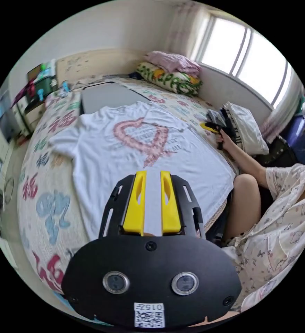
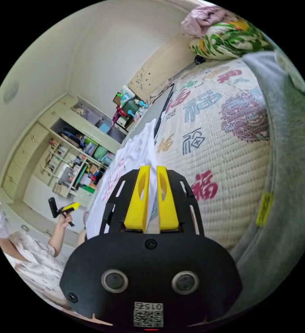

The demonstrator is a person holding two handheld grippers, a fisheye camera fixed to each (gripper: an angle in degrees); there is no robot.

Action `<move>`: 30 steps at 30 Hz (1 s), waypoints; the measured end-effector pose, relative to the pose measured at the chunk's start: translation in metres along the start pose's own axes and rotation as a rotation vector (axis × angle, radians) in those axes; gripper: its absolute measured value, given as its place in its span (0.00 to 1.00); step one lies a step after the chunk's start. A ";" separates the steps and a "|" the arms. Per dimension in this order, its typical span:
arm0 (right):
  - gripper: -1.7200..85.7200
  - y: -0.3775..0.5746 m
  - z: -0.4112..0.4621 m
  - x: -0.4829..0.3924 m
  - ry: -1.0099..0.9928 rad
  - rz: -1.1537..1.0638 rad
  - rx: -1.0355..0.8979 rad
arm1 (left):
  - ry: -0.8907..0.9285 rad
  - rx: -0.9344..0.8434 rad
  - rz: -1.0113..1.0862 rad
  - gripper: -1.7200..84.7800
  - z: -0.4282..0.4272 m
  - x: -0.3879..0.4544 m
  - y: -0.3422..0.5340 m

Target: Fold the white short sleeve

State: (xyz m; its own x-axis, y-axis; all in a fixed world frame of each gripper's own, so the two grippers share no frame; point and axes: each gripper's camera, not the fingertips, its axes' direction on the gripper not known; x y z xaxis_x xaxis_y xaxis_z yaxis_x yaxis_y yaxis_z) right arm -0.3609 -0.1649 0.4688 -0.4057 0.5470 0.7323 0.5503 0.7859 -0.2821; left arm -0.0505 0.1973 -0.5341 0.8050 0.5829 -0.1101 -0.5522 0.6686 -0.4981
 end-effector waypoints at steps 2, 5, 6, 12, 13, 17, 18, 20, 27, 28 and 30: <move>0.08 0.036 -0.007 -0.041 0.080 -0.089 -0.037 | -0.042 0.054 -0.139 0.11 -0.038 -0.018 0.041; 0.10 0.101 -0.015 -0.095 0.143 -0.163 -0.127 | -0.069 0.084 -0.340 0.13 -0.068 -0.032 0.096; 0.10 0.122 -0.020 -0.110 0.162 -0.179 -0.129 | -0.056 0.088 -0.400 0.13 -0.070 -0.033 0.111; 0.12 0.161 -0.034 -0.134 0.242 -0.100 -0.145 | -0.045 0.031 -0.492 0.15 -0.067 0.000 0.121; 0.12 0.164 -0.032 -0.133 0.250 -0.088 -0.147 | -0.056 0.020 -0.485 0.15 -0.069 0.005 0.116; 0.15 0.192 0.005 -0.099 0.330 0.006 -0.240 | -0.055 -0.108 -0.430 0.12 -0.057 0.035 0.090; 0.15 0.200 0.018 -0.087 0.350 0.029 -0.257 | -0.022 -0.142 -0.416 0.11 -0.052 0.040 0.084; 0.16 0.212 0.038 -0.067 0.366 0.062 -0.274 | -0.007 -0.138 -0.419 0.10 -0.056 0.049 0.077; 0.13 0.239 0.126 -0.018 0.472 0.041 -0.356 | 0.068 -0.130 -0.471 0.04 -0.069 0.087 0.054; 0.12 0.240 0.131 -0.014 0.489 0.040 -0.358 | 0.074 -0.137 -0.468 0.04 -0.068 0.091 0.052; 0.07 0.241 0.148 0.007 0.533 0.061 -0.387 | 0.071 -0.150 -0.456 0.02 -0.071 0.113 0.045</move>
State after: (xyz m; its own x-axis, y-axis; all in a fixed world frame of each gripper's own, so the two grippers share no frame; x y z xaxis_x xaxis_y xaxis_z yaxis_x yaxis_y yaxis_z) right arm -0.3394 0.0708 0.3142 -0.0034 0.2908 0.9568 0.8235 0.5437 -0.1624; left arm 0.0307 0.2601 -0.6296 0.9734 0.2098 0.0923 -0.1067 0.7712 -0.6275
